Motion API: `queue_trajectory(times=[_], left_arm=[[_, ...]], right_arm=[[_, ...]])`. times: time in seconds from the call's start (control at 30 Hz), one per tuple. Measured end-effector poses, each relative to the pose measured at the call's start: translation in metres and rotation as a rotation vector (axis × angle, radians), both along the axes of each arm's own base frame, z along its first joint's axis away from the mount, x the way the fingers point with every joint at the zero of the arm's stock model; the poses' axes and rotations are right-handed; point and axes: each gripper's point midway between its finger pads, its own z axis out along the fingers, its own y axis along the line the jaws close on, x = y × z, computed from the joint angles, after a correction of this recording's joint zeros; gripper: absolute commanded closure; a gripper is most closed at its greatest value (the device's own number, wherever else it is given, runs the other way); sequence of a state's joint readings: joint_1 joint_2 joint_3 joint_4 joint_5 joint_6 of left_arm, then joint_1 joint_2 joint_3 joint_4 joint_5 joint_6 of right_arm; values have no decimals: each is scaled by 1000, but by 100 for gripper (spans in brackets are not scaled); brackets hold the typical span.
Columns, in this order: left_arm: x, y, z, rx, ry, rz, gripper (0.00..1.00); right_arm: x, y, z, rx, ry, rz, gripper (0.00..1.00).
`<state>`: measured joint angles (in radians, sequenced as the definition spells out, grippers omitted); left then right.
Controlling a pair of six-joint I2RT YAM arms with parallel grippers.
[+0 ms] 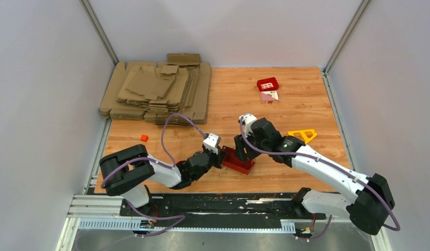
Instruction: Fold the paper box
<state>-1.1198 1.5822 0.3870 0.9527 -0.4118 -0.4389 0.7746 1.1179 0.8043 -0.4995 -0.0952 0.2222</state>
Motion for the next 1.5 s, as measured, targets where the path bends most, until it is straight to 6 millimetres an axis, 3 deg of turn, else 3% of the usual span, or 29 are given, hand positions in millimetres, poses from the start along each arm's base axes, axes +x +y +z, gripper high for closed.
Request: queue_trajectory(times=[0.13, 0.23, 0.37, 0.47, 0.7, 0.9, 1.07, 1.2, 1.37, 1.5], left_arm=[[-4, -1, 0, -5, -13, -34, 89], [-8, -1, 0, -7, -20, -57, 84], [-14, -3, -2, -9, -14, -96, 68], [-21, -2, -7, 19, 15, -125, 45], [-32, 10, 8, 144, 102, -142, 36], [-46, 37, 14, 235, 159, -145, 39], [-40, 59, 10, 215, 242, -109, 54], [-22, 78, 1, 169, 318, -32, 59], [-14, 80, -10, 138, 384, -18, 70], [-1, 85, -24, 128, 451, 13, 82]], right_arm=[[-10, 5, -14, -58, 15, 39, 60], [-19, 10, -21, -93, 18, 76, 63], [-28, 15, -32, -152, 5, 99, 64], [-33, 16, -40, -197, -7, 108, 65], [-32, 17, -55, -251, -29, 72, 67], [-32, 22, -61, -279, -61, 60, 67], [-34, 24, -61, -287, -76, 68, 64], [-36, 24, -61, -284, -66, 74, 43], [-42, 23, -63, -284, -38, 89, 20], [-47, 20, -55, -265, -28, 87, 11]])
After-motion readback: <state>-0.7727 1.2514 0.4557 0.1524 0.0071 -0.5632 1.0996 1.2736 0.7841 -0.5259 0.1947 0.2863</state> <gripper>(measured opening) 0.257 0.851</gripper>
